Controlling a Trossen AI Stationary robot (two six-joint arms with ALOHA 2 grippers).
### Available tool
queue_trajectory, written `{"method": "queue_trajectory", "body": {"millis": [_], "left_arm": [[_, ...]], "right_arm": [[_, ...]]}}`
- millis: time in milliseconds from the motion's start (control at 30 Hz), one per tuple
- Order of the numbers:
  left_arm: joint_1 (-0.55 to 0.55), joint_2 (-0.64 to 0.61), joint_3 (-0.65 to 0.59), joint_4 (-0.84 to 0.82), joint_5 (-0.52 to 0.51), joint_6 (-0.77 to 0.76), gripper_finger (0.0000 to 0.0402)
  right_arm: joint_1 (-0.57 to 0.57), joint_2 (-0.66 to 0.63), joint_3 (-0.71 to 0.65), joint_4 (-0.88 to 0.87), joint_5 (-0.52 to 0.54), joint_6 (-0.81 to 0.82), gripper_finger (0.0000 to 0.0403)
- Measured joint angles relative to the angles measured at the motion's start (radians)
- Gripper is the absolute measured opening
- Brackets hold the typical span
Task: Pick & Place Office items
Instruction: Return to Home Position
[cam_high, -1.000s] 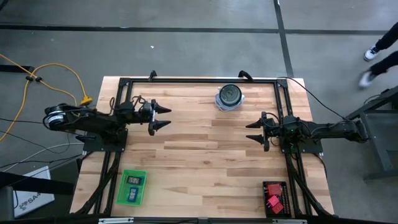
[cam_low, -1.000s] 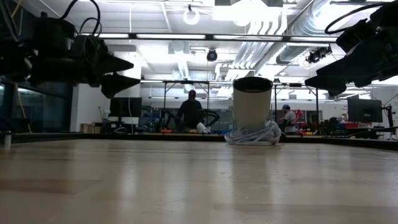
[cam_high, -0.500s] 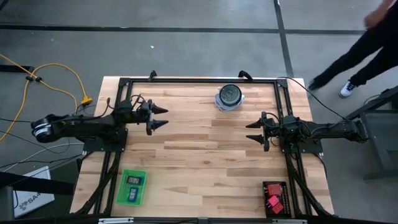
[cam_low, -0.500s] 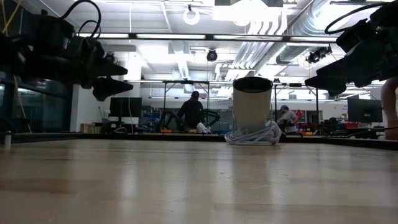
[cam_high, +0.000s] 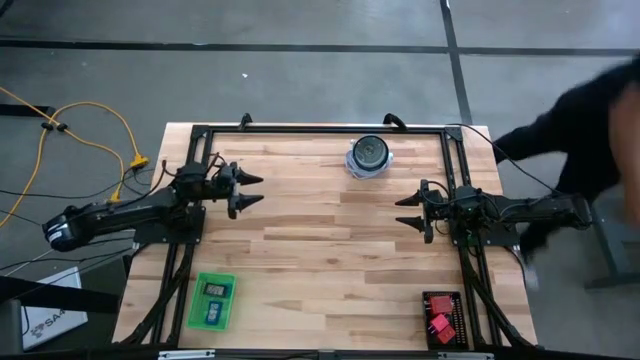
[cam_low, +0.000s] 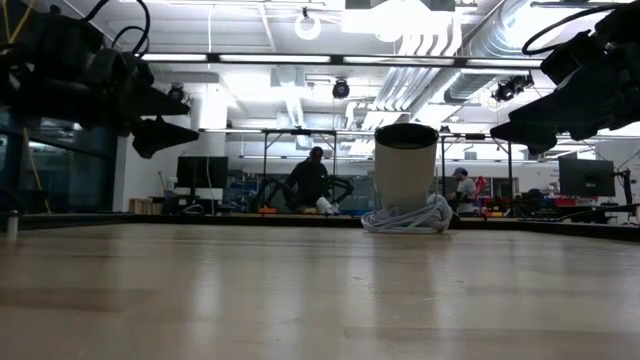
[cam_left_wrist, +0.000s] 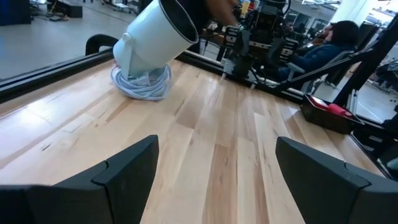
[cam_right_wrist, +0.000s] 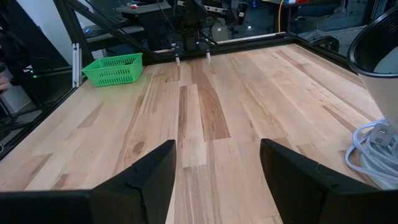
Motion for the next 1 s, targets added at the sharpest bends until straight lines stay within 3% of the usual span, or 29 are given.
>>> {"method": "queue_trajectory", "body": {"millis": [533,1000], "left_arm": [[0.0,-0.305,-0.002,-0.299,0.004,-0.022,0.0317],[0.0,-0.48,-0.002,-0.405,0.0,-0.026,0.0317]], "right_arm": [[0.0,0.0,0.0,0.0,0.0,0.0,0.0219],[0.0,0.0,0.0,0.0,0.0,0.0,0.0219]]}}
